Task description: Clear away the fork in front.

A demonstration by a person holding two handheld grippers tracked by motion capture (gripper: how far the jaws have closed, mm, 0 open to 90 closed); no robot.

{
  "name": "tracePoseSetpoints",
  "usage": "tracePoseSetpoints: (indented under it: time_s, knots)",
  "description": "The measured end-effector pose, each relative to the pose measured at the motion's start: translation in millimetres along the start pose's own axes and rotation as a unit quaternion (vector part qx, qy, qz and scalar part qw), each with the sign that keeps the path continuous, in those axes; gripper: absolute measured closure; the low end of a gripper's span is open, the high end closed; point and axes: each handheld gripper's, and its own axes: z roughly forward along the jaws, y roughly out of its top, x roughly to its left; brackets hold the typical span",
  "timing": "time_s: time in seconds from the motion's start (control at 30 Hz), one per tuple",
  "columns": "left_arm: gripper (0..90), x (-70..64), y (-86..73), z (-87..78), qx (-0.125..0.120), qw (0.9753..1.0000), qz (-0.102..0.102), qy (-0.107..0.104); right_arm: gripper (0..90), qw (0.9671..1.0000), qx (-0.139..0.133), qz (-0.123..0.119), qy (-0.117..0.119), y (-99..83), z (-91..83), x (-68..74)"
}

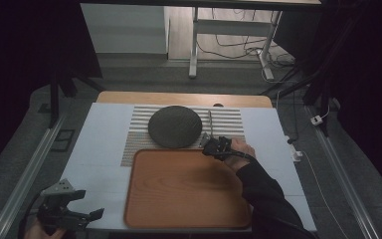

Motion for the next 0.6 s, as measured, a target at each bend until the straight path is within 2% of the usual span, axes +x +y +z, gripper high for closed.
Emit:
tracePoseSetpoints:
  time_s: [0.07, 0.1, 0.2, 0.23, 0.47, 0.6]
  knots:
    - [1.4, -0.1, 0.0, -0.1, 0.000, 1.0000, 0.000, 0.000, 89.7, 0.9997, -0.010, 0.017, 0.012, -2.4, -6.3, -0.1]
    - [1.4, -0.2, 0.0, -0.2, 0.000, 1.0000, 0.001, 0.000, 89.6, 0.9992, -0.017, 0.025, 0.026, -3.7, -9.8, -0.8]
    - [1.4, -0.7, 0.1, -0.1, 0.000, 1.0000, 0.004, -0.001, 89.6, 0.9981, -0.026, 0.049, 0.029, -7.4, -20.7, -1.2]
    - [1.5, -1.0, 0.1, 0.0, 0.001, 1.0000, 0.005, -0.001, 89.7, 0.9966, -0.036, 0.066, 0.034, -9.9, -26.6, -2.1]
    - [1.4, -1.4, 0.4, 0.1, 0.001, 0.9999, 0.007, -0.014, 89.6, 0.9919, -0.056, 0.098, 0.059, -17.4, -42.8, -3.8]
    - [0.3, -1.3, 1.2, 0.4, 0.001, 0.9995, 0.008, -0.030, 89.6, 0.9868, -0.071, 0.121, 0.082, -24.7, -52.7, -2.0]
